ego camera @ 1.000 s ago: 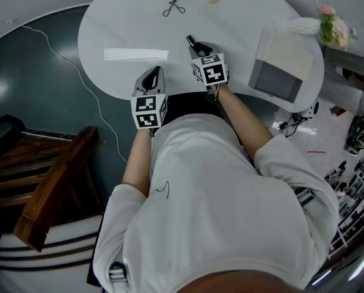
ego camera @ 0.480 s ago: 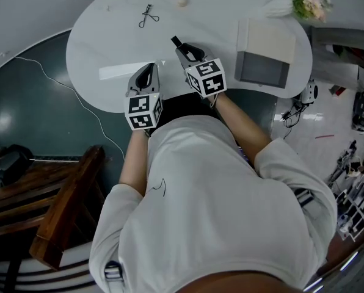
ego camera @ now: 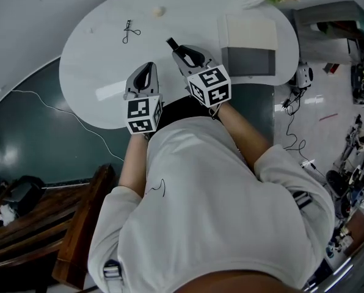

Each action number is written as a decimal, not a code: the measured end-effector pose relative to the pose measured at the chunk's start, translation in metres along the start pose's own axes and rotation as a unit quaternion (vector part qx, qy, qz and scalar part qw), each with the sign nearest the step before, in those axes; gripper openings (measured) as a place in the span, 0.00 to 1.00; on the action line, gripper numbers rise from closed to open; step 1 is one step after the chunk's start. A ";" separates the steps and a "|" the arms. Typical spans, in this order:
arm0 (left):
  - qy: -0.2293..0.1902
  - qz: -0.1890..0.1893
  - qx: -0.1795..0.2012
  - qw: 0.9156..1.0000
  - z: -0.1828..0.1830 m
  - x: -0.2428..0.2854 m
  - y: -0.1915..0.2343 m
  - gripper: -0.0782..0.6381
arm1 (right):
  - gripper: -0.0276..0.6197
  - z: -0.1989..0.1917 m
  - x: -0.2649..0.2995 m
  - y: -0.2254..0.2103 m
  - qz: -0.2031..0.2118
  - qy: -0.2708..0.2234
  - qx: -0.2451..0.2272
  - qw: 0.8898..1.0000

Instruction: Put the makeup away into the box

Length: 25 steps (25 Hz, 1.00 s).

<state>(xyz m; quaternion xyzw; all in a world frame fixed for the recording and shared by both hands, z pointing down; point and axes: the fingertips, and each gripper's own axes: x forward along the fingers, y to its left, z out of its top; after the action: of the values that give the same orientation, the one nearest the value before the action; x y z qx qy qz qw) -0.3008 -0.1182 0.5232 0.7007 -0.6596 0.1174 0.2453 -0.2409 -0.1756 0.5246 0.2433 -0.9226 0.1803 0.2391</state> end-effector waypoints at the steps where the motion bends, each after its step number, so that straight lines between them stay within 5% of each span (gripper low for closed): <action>1: 0.000 -0.009 0.005 1.000 0.002 0.003 -0.005 0.14 | 0.19 0.001 -0.005 -0.003 -0.006 -0.003 0.002 1.000; 11: 0.010 -0.057 0.045 0.997 0.017 0.052 -0.072 0.14 | 0.19 0.001 -0.057 -0.081 -0.038 -0.020 0.001 0.999; 25: 0.046 -0.063 0.048 0.996 0.018 0.134 -0.191 0.14 | 0.19 -0.022 -0.126 -0.192 0.005 -0.003 -0.033 0.999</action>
<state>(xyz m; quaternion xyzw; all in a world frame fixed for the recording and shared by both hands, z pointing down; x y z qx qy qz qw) -0.1029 -0.2418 0.5372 0.7454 -0.5962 0.1653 0.2480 -0.0341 -0.2773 0.5176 0.2309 -0.9299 0.1501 0.2437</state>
